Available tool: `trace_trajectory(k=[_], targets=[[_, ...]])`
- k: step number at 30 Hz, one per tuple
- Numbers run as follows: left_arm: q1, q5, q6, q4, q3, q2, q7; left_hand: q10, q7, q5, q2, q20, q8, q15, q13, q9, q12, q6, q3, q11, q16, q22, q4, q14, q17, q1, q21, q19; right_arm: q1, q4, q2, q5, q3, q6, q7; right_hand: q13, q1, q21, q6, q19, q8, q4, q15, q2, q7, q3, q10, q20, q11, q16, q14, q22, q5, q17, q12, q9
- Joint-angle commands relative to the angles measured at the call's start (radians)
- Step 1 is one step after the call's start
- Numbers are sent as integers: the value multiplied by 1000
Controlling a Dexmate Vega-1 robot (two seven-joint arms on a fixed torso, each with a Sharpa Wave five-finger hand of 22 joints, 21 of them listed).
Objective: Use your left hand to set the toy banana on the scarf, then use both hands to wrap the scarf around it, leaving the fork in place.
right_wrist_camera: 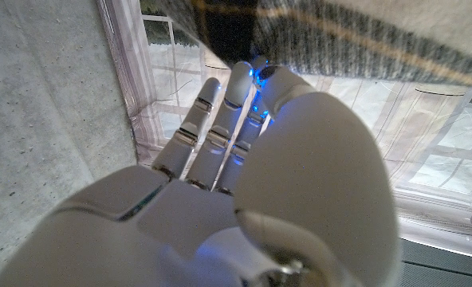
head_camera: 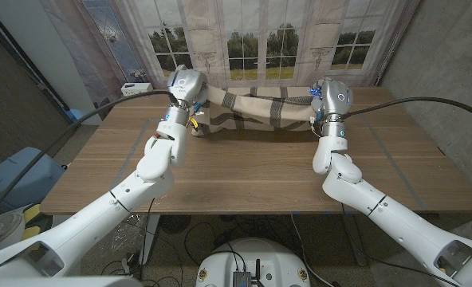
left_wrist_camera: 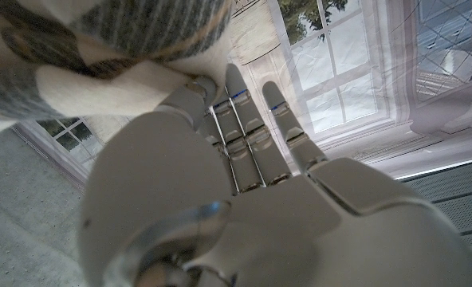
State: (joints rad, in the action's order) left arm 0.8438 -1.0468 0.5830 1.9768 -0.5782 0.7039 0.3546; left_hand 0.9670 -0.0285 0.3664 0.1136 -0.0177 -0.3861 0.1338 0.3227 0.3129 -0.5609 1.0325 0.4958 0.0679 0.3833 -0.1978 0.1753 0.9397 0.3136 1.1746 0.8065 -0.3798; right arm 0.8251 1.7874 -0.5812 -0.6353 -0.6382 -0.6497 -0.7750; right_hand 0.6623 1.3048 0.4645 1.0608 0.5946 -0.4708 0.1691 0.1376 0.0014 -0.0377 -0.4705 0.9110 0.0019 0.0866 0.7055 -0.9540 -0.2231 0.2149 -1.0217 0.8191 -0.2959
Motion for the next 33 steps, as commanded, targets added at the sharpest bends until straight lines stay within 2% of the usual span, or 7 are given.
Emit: trace_trajectory(k=[1, 15, 28, 33], targets=[[-102, 21, -5, -85, -28, -7, -23, 90, 3, 6, -3, 3, -3, 106, 273, 6, -91, 6, -6, 92, -4, -1, -3, -7, 6, 12, 9, 5, -128, -149, 40, 25, -31, 71, 30, 4, -3, 9, -6, -6, -3, -2, 88, -8, -2, -11, 29, -1, -22, -7, -12, -1, 4, -8, -4, -1], [-217, 33, -28, -195, -84, -17, -46, 91, 2, 12, -1, 4, -1, 105, 277, 4, -87, 8, -12, 92, -9, 0, -5, -4, 10, 15, 19, 8, -276, -319, 78, 46, -88, 135, 70, 10, -8, 17, -4, -10, -5, 0, 89, -15, -4, -28, 33, -2, -24, -19, -16, 0, 3, -23, -10, 1], [-320, 45, -62, -314, -141, -38, -42, 90, 4, 14, -2, 6, 3, 106, 277, 2, -80, 6, -18, 94, -14, 1, -4, -7, 15, 18, 28, 12, -394, -494, 119, 76, -137, 199, 74, 16, -14, 25, -5, -14, -5, 0, 89, -21, -4, -48, 36, -3, -25, -31, -20, 1, 3, -39, -17, 1], [-370, 46, -79, -377, -171, -54, -45, 89, 4, 14, 1, 6, 4, 106, 278, 2, -78, 7, -20, 95, -15, 1, -5, -7, 17, 19, 30, 13, -454, -591, 144, 88, -166, 234, 79, 18, -16, 28, -5, -16, -5, 0, 89, -24, -4, -55, 36, -2, -27, -35, -21, 2, 2, -46, -21, 2]])
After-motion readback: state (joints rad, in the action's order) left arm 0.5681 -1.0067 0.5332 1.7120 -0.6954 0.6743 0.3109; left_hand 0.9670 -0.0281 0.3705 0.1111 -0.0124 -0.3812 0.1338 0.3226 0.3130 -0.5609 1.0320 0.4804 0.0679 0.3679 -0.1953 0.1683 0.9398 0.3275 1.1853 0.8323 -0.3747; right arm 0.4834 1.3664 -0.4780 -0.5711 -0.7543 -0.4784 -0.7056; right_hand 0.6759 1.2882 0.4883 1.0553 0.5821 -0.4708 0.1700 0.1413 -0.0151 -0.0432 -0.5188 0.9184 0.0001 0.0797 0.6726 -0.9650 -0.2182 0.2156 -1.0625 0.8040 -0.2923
